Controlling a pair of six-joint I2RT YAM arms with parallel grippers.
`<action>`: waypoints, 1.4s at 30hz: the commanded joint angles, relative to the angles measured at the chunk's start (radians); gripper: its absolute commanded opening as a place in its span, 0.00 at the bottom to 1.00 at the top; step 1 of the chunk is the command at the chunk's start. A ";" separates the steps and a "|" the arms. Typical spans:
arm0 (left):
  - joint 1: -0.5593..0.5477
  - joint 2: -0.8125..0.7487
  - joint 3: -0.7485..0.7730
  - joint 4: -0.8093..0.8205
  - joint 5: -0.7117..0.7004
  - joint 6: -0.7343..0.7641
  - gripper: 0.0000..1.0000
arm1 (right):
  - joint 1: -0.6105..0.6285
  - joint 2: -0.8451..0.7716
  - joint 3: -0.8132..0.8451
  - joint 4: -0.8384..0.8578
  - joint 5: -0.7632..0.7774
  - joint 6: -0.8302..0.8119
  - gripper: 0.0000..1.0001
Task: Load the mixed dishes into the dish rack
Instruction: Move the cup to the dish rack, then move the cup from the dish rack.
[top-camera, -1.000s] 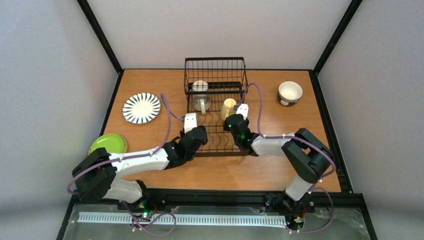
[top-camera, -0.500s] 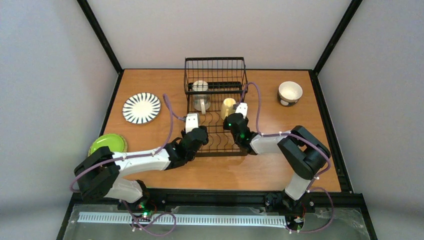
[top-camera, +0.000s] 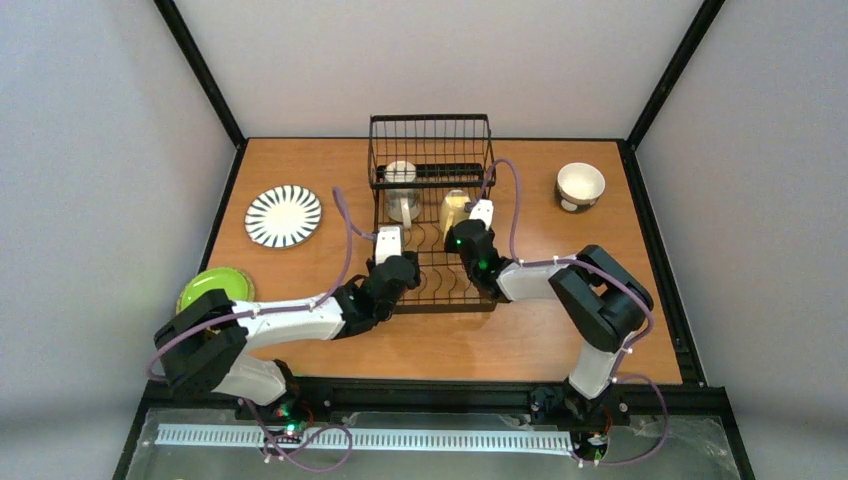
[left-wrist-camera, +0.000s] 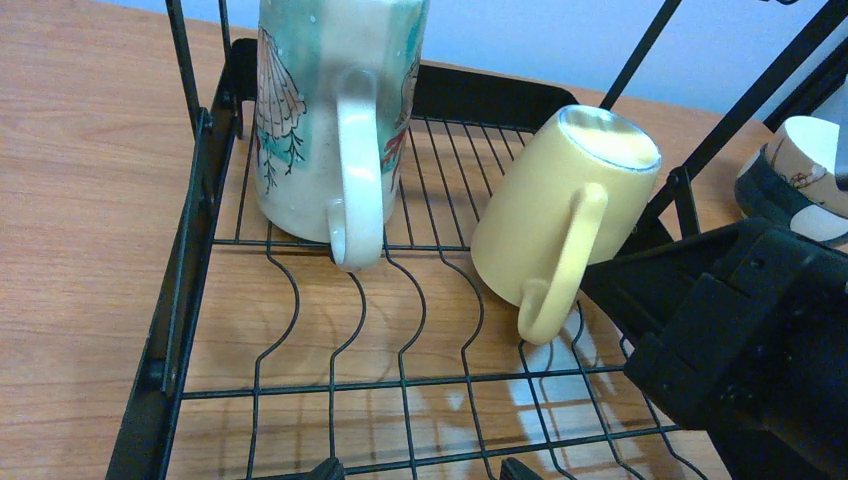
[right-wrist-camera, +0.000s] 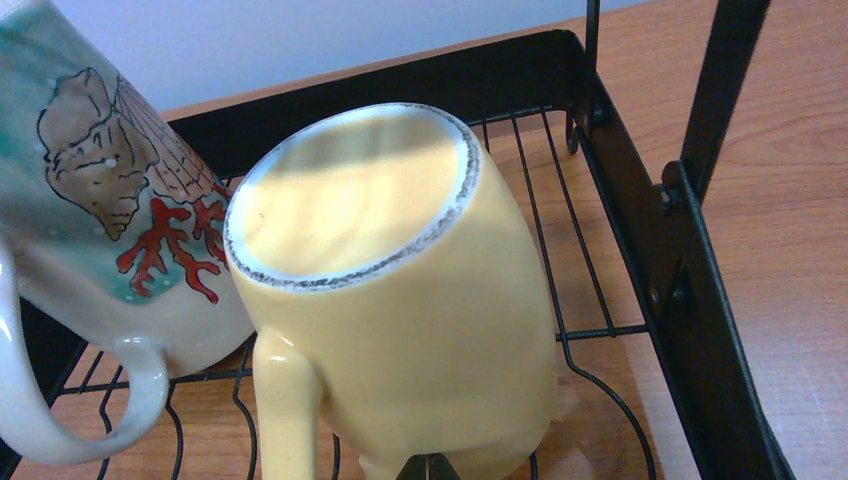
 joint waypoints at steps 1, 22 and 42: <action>-0.010 0.020 0.002 0.054 -0.015 0.045 0.89 | -0.017 0.034 0.029 0.045 0.000 0.005 0.02; 0.020 0.062 0.043 0.065 0.028 0.108 0.89 | -0.062 0.084 0.071 0.040 -0.039 0.013 0.02; 0.036 0.076 0.103 0.050 0.131 0.265 0.89 | -0.088 0.059 0.050 0.030 -0.084 0.038 0.04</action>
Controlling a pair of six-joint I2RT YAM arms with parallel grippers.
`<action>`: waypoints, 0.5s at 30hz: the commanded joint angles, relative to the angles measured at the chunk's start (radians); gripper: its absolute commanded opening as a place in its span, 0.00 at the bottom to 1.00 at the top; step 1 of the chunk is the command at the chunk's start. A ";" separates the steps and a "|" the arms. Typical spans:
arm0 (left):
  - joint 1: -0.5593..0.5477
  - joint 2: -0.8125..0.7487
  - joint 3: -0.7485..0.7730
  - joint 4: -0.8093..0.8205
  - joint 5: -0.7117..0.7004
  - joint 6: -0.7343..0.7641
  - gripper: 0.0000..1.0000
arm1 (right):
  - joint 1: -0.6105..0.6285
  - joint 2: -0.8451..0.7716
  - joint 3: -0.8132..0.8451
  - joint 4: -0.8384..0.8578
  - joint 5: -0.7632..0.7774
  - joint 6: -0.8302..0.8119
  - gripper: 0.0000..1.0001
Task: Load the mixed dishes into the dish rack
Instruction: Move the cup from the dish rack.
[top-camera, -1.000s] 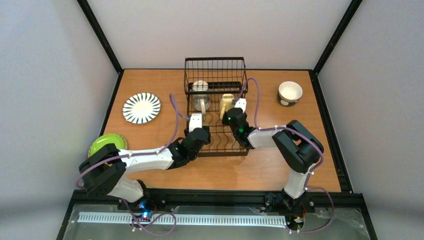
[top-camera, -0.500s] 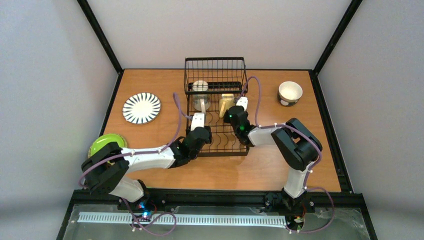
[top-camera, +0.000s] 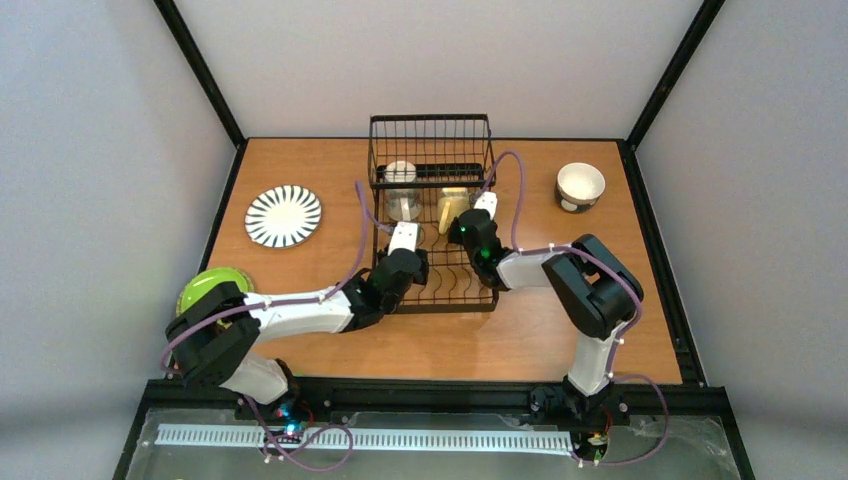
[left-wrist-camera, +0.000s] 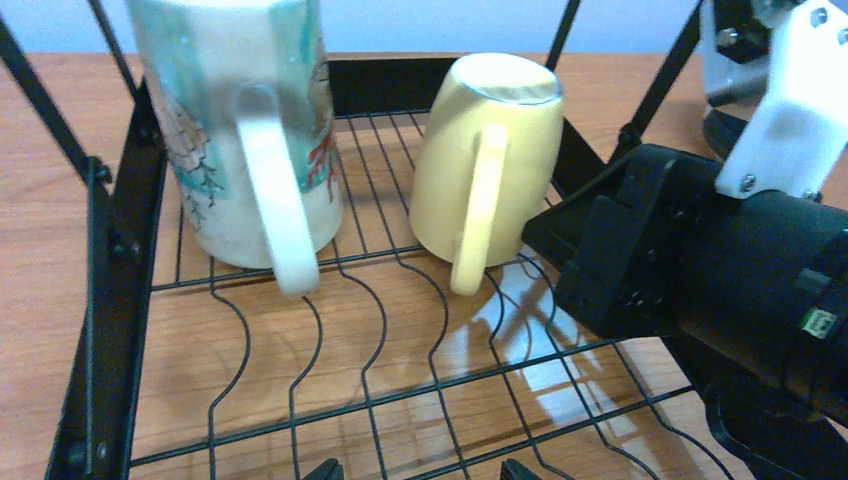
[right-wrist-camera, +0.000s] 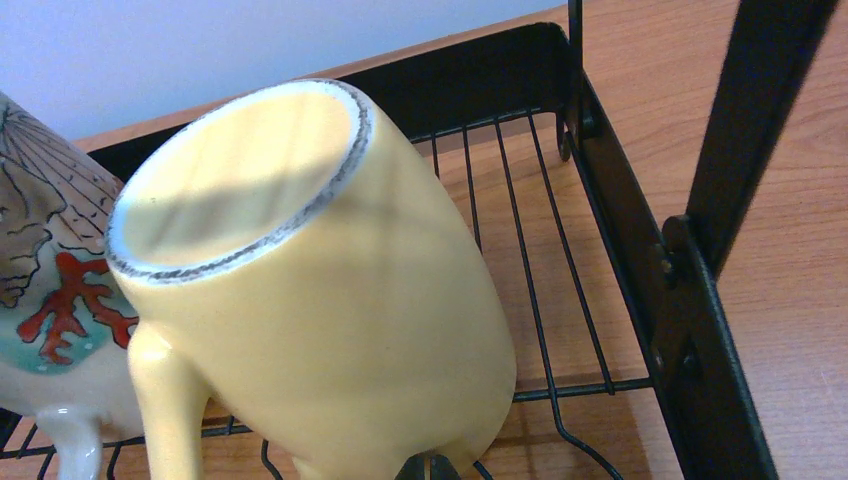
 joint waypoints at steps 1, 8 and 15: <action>0.010 0.004 0.057 0.010 0.043 0.121 0.89 | -0.005 -0.044 -0.031 0.019 -0.004 0.027 0.06; 0.010 0.018 0.096 0.004 0.066 0.299 0.90 | -0.005 -0.159 -0.108 -0.016 -0.006 0.046 0.33; -0.009 0.043 0.116 0.028 0.050 0.505 0.89 | -0.006 -0.295 -0.137 -0.081 0.022 0.056 0.51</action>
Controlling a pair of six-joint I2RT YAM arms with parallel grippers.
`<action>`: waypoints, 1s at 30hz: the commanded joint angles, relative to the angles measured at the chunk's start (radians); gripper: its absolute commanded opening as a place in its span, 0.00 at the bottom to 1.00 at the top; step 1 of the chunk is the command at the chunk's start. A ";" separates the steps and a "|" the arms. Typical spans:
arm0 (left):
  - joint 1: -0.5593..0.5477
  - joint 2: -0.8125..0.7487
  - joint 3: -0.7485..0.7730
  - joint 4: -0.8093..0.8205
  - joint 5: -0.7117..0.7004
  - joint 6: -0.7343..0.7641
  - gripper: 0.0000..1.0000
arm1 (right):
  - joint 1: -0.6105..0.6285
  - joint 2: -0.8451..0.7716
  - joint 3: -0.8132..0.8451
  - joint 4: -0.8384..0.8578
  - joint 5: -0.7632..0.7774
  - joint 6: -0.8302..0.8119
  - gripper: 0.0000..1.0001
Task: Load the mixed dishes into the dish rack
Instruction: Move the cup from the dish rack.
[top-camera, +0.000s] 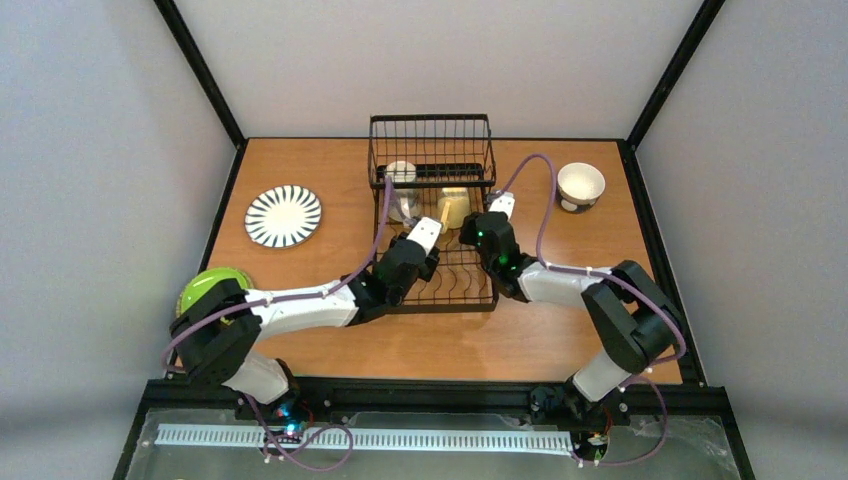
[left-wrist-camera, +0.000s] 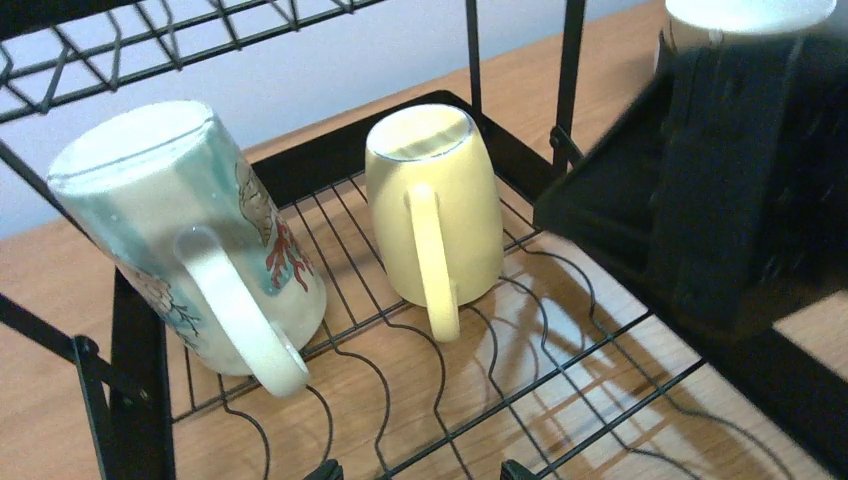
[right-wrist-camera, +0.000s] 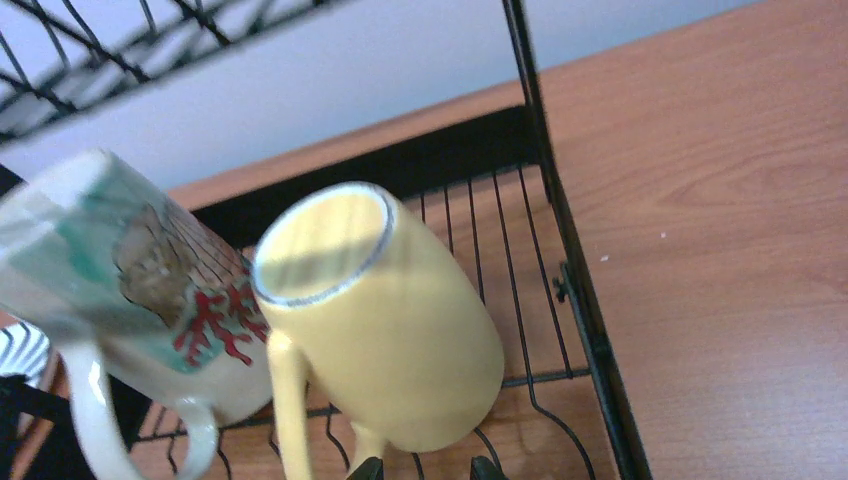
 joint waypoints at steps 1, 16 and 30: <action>-0.015 0.031 0.029 0.040 -0.018 0.207 0.89 | -0.006 -0.094 -0.022 -0.040 0.047 0.018 0.52; -0.102 0.216 0.020 0.251 -0.186 0.618 0.89 | -0.080 -0.232 0.020 -0.161 0.129 0.072 0.65; -0.106 0.379 0.059 0.432 -0.124 0.954 0.89 | -0.349 -0.252 0.150 -0.238 0.030 0.127 0.75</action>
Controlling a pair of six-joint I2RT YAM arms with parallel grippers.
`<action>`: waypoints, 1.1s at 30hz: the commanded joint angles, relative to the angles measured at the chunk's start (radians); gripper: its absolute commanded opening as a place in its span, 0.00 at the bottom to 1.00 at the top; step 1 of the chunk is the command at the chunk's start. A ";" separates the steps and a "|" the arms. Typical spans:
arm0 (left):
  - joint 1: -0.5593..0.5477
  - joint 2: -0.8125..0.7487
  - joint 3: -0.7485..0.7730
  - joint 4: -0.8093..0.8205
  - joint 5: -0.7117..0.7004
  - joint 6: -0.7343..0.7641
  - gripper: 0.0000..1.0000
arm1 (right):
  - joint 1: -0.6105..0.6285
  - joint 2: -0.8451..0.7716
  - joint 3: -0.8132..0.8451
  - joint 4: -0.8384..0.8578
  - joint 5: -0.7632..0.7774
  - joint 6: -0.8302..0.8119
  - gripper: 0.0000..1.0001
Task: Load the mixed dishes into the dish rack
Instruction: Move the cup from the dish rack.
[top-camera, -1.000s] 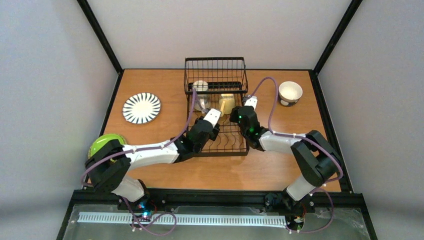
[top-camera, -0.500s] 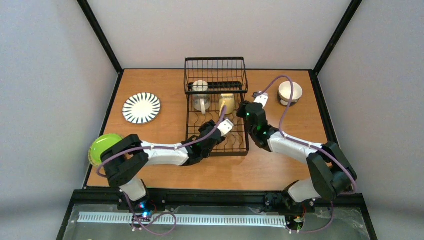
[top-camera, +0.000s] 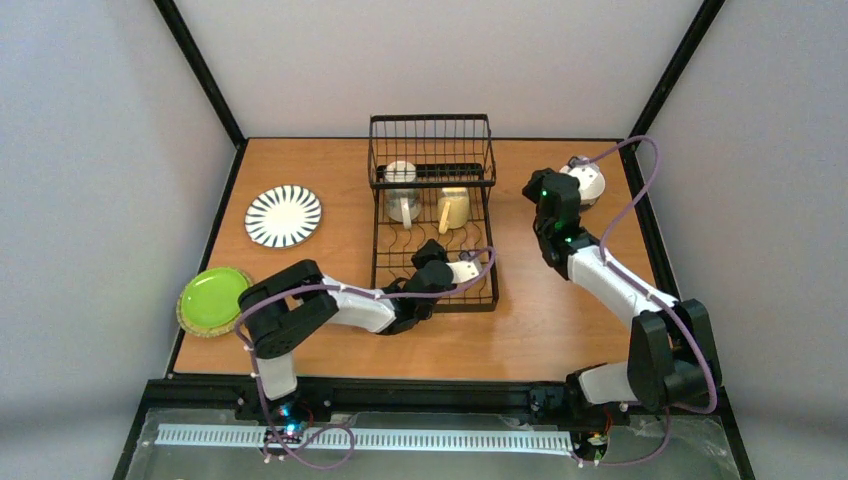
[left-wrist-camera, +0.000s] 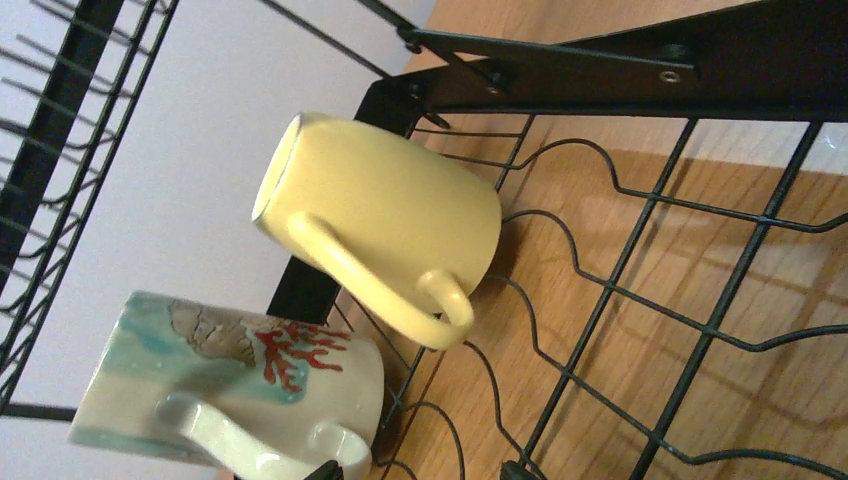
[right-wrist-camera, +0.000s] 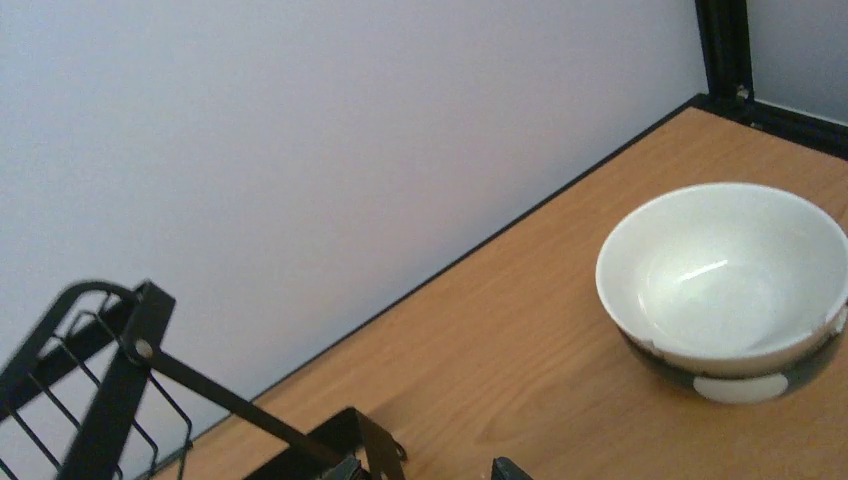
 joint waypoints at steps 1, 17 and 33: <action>-0.013 0.060 0.047 0.100 0.048 0.165 0.89 | -0.040 0.012 0.071 -0.038 -0.035 0.017 0.75; 0.020 0.179 0.153 0.125 0.171 0.367 0.89 | -0.058 0.054 0.130 -0.028 -0.053 -0.030 0.76; 0.106 0.232 0.238 0.023 0.263 0.372 0.89 | -0.059 0.072 0.155 -0.029 -0.056 -0.039 0.76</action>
